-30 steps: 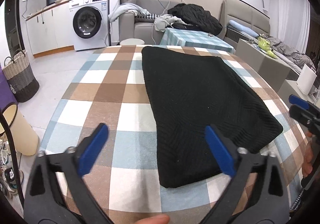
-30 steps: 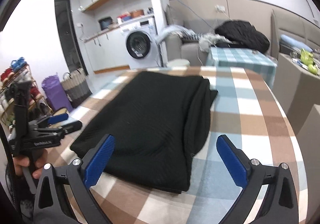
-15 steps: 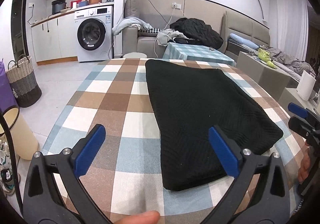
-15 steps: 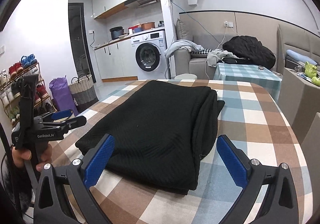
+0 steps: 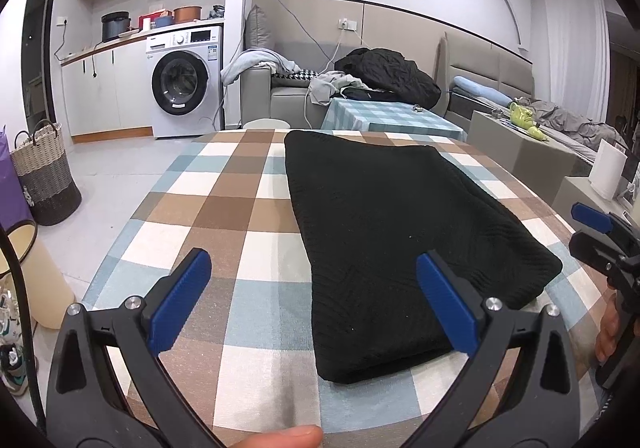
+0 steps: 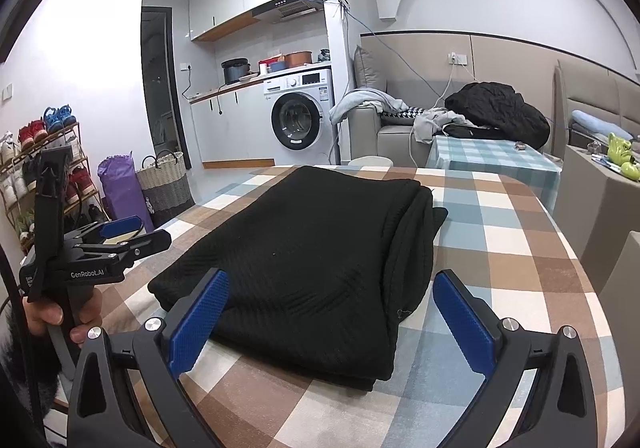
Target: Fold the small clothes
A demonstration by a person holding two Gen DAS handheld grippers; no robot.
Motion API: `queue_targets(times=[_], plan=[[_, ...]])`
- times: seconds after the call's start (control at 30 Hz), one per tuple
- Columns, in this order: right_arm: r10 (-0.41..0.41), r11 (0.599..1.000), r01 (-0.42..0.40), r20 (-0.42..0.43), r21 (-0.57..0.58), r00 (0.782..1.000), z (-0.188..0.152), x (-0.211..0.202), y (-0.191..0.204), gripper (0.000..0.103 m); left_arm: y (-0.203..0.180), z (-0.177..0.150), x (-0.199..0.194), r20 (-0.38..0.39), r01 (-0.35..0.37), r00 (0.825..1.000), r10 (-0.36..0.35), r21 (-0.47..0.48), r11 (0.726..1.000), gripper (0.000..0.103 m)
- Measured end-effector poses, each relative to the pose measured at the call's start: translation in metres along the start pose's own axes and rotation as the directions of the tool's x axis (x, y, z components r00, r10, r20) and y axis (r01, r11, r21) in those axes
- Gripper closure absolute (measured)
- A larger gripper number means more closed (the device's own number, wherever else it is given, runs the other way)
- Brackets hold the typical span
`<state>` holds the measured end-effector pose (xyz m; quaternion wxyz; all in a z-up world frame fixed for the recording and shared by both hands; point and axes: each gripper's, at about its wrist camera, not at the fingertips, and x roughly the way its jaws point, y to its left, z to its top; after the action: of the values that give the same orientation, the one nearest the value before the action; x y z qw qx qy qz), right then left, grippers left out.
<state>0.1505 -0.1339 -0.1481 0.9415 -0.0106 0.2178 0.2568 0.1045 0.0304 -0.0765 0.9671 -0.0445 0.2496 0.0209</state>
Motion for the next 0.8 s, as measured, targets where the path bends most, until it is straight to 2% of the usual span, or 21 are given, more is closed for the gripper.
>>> queue_targets(times=[0.8], plan=[[-0.002,1.000,0.002,0.021,0.005,1.000,-0.0013,-0.0026,-0.0033,0.000,0.0007,-0.0005,-0.0024,-0.001,0.018,1.000,-0.018,0.005,1.000,0.001]])
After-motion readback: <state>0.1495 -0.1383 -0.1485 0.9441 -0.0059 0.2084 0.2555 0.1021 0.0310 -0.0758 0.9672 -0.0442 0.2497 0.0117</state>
